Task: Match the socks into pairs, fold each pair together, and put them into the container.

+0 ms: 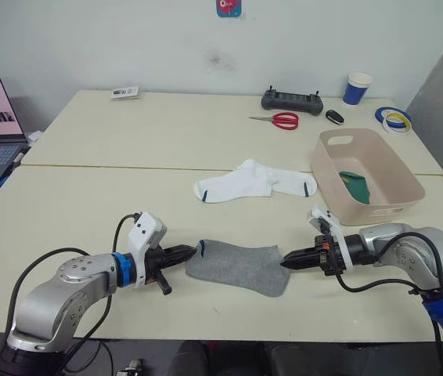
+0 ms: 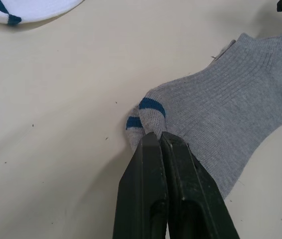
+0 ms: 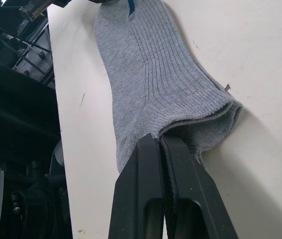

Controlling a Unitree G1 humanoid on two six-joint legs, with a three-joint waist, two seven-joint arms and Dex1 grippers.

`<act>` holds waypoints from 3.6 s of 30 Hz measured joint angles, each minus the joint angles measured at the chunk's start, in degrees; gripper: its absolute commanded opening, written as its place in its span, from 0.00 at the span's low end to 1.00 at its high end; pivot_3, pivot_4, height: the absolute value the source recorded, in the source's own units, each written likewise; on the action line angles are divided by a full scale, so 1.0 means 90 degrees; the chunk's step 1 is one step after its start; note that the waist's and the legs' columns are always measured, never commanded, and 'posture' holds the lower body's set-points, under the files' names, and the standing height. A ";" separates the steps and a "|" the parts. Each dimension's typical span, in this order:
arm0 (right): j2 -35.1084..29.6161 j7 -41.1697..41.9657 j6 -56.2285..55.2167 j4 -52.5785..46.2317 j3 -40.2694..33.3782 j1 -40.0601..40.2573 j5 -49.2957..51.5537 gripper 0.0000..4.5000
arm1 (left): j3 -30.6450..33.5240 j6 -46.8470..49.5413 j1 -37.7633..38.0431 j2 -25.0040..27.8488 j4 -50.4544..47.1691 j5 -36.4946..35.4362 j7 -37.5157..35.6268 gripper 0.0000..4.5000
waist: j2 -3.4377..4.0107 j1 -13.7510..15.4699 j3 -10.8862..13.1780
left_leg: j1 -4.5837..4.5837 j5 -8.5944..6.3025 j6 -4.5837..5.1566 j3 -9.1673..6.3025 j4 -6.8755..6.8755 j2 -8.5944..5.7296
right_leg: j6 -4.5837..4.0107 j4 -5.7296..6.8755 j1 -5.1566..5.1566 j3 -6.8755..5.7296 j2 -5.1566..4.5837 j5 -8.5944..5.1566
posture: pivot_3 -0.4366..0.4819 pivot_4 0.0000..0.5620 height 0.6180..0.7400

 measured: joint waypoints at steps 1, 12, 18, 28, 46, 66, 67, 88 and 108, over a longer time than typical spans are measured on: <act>0.0000 -0.0005 0.0009 0.0005 0.0000 0.0000 -0.0014 0.01 | -0.0022 -0.0014 -0.0003 0.0001 0.0001 0.0037 -0.0006 0.00 | 0.0000 0.0000 0.0000 | 0.0000 0.0000 0.0000 0.0000 0.0000 0.0000 | 0.0000 0.0000 0.0000 0.0000 0.0000 0.0000 | 0.48 0.27 1.00; -0.0001 -0.0037 0.0191 0.0013 -0.0012 0.0020 -0.0035 0.01 | -0.0163 -0.0100 0.0007 0.0035 0.0027 0.0143 -0.0139 0.00 | 0.0000 0.0000 0.0000 | 0.0000 0.0000 0.0000 -0.0001 0.0000 0.0001 | 0.0000 0.0000 0.0000 0.0000 0.0000 0.0000 | 0.48 0.27 1.00; 0.0007 -0.0048 0.0247 -0.0001 -0.0012 0.0058 -0.0030 0.01 | -0.0163 -0.0100 0.0007 0.0037 0.0039 0.0215 -0.0141 0.00 | 0.0000 0.0000 0.0000 | 0.0000 0.0000 0.0000 -0.0001 0.0000 0.0001 | 0.0000 0.0000 0.0000 -0.0001 0.0000 0.0000 | 0.48 0.27 1.00; 0.0081 -0.0065 0.0282 -0.0008 -0.0012 0.0074 -0.0036 0.01 | -0.0163 -0.0107 -0.0004 0.0037 0.0061 0.0228 -0.0128 0.00 | 0.0000 0.0000 0.0000 | 0.0000 0.0000 0.0000 -0.0001 0.0000 0.0001 | 0.0000 0.0000 0.0000 -0.0001 0.0000 0.0000 | 0.48 0.27 1.00; 0.0003 -0.0183 -0.0010 -0.0028 -0.0387 0.0046 -0.0052 0.85 | 0.0231 -0.0402 0.0012 0.0207 0.0233 0.0318 -0.0250 0.93 | 0.0000 0.0000 0.0000 | 0.0001 0.0000 0.0000 -0.0001 0.0000 0.0001 | 0.0000 0.0001 -0.0001 -0.0001 0.0000 0.0000 | 0.48 0.27 1.00; 0.1309 -0.0314 -0.4627 -0.0199 0.0660 0.0842 -0.2534 0.00 | -0.0951 -0.1798 -0.0295 -0.0424 -0.0241 0.1120 -0.0246 0.01 | 0.0000 0.0002 -0.0001 | 0.0008 0.0002 -0.0002 -0.0001 0.0004 0.0000 | 0.0000 0.0016 0.0004 0.0002 -0.0002 0.0001 | 0.48 0.27 1.00; 0.1359 -0.0316 -0.4714 -0.0117 0.0753 0.0842 -0.2626 0.00 | -0.1131 -0.1889 -0.0295 -0.0435 -0.0175 0.1295 -0.0243 0.01 | 0.0000 0.0001 -0.0001 | 0.0010 0.0002 -0.0002 0.0000 0.0004 0.0000 | 0.0000 0.0018 0.0005 0.0003 -0.0001 0.0001 | 0.48 0.27 1.00; 0.0712 0.0112 -0.5671 0.0604 0.0473 0.1445 -0.3145 0.00 | -0.0928 -0.2141 0.0248 -0.0470 0.0773 0.1535 -0.0259 0.01 | 0.0002 -0.0001 -0.0016 | 0.0089 0.0001 -0.0001 -0.0001 0.0003 0.0000 | -0.0005 0.0022 0.0078 0.0006 -0.0003 -0.0003 | 0.48 0.27 1.00; 0.0035 -0.0171 -0.1401 -0.1002 -0.1085 0.1398 -0.0590 0.99 | -0.1575 -0.2064 -0.0482 -0.0136 0.0521 0.1672 -0.0969 0.00 | 0.0004 0.0003 -0.0013 | 0.0036 0.0000 0.0000 -0.0008 0.0001 -0.0005 | -0.0002 -0.0008 0.0049 0.0002 -0.0002 -0.0001 | 0.48 0.27 1.00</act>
